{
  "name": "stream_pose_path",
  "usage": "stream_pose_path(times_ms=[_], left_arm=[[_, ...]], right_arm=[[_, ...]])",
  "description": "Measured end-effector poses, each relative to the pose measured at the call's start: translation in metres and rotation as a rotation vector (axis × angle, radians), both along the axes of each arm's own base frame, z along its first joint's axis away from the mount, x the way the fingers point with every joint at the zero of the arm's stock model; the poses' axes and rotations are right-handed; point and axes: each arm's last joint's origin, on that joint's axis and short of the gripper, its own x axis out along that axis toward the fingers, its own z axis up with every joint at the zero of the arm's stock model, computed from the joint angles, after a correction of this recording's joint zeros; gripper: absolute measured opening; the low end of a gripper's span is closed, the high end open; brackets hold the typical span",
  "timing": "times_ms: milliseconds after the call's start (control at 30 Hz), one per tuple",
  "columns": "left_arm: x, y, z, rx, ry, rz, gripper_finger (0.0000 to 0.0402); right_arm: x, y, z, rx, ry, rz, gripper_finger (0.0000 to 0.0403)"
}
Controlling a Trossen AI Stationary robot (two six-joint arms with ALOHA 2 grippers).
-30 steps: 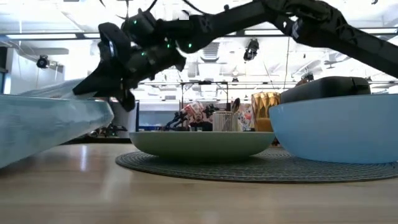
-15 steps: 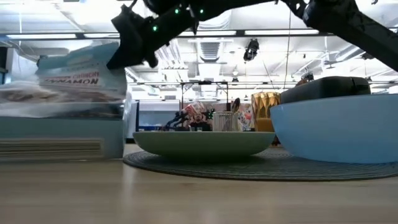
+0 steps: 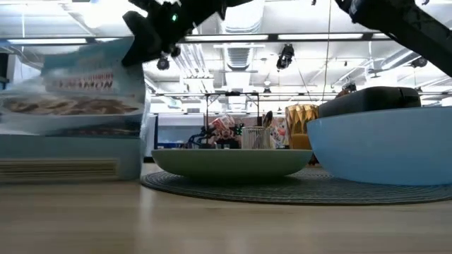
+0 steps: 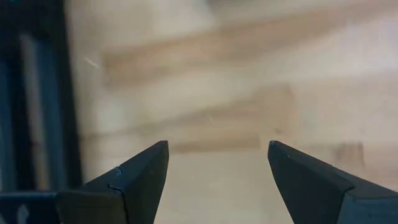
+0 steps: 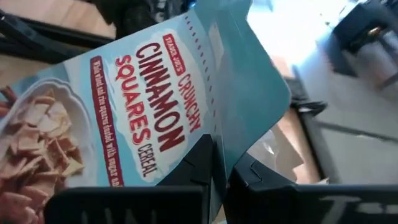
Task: Arrange a breakfast setting
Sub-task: Pour the cereal from the cereal box into the blue bowl
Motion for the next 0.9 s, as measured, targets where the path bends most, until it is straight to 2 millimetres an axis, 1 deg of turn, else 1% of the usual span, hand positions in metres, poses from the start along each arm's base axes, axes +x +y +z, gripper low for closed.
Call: stream_pose_path(times_ms=[100,200,400,467,633,767,833,900], left_arm=[[0.004,-0.006,-0.013,-0.027,-0.019,0.0,0.026],[0.007,-0.008,-0.022,-0.021,-0.021,0.001,0.026],[0.008,-0.008,-0.026,0.011,-0.046,-0.013,0.026],[0.01,-0.004,-0.025,0.081,-0.107,-0.045,0.026],[0.021,0.008,-0.021,0.264,-0.29,-0.151,0.026],[0.021,0.019,-0.018,0.367,-0.236,-0.175,0.0254],[0.02,0.024,-0.017,0.413,-0.212,-0.183,0.0245],[0.022,0.027,-0.015,0.452,-0.23,-0.204,0.0231]], right_arm=[[-0.005,0.003,0.014,-0.022,-0.028,0.011,0.0008],[-0.009,0.004,0.023,-0.044,-0.041,0.016,0.0008],[-0.017,0.005,0.032,-0.058,-0.007,0.027,0.0008],[-0.02,0.005,0.034,-0.056,0.005,0.027,0.0008],[-0.022,0.007,0.032,-0.055,0.039,0.024,0.0008],[-0.023,0.011,0.03,-0.064,0.069,0.008,0.0008],[-0.024,0.015,0.029,-0.066,0.083,0.014,0.0008],[-0.024,0.019,0.027,-0.072,0.098,0.015,0.0008]])
